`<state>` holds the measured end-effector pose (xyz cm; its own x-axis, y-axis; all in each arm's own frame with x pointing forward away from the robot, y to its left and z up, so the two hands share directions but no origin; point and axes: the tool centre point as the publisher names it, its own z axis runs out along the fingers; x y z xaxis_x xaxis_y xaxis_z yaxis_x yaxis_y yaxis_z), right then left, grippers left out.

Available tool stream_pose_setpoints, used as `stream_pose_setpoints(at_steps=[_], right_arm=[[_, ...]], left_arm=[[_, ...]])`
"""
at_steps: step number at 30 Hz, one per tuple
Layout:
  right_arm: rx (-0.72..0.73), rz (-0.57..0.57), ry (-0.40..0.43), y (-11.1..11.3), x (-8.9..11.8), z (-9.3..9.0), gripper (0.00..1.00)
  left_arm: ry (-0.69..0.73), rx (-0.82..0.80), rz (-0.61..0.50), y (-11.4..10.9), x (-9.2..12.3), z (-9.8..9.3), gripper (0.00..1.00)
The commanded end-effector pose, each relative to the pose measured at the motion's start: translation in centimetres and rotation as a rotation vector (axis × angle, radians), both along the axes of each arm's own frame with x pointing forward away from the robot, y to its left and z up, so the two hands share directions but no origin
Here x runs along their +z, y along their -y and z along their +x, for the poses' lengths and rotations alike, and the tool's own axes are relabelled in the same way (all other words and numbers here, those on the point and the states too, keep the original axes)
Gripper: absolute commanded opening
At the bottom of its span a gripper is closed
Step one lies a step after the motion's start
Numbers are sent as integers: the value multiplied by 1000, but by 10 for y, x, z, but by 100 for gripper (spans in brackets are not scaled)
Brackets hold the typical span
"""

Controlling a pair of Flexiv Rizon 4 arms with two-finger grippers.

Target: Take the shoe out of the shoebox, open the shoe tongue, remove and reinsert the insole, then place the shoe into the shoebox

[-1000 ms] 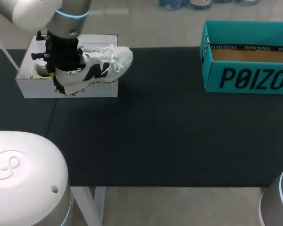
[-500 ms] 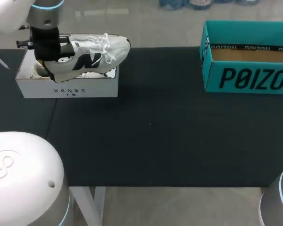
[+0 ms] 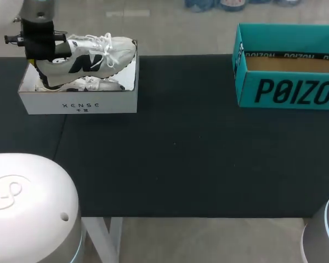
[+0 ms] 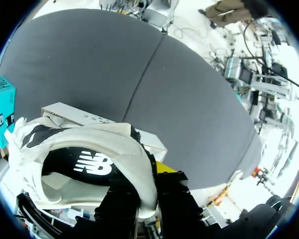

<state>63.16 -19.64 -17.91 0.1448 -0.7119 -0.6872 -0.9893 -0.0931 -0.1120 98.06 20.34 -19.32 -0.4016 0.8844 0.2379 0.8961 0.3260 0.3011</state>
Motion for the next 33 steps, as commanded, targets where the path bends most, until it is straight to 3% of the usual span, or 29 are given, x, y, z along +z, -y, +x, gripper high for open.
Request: stream_pose_setpoints(at_steps=[1,24,33], right_arm=[[-250,48,260,-1,-1,-8,100],[-250,48,260,-1,-1,-8,100],[-250,48,260,-1,-1,-8,100]], left_arm=[[0,0,0,0,2,0,0],[0,0,0,0,2,0,0],[55,-109,23,-28,21,47,0]])
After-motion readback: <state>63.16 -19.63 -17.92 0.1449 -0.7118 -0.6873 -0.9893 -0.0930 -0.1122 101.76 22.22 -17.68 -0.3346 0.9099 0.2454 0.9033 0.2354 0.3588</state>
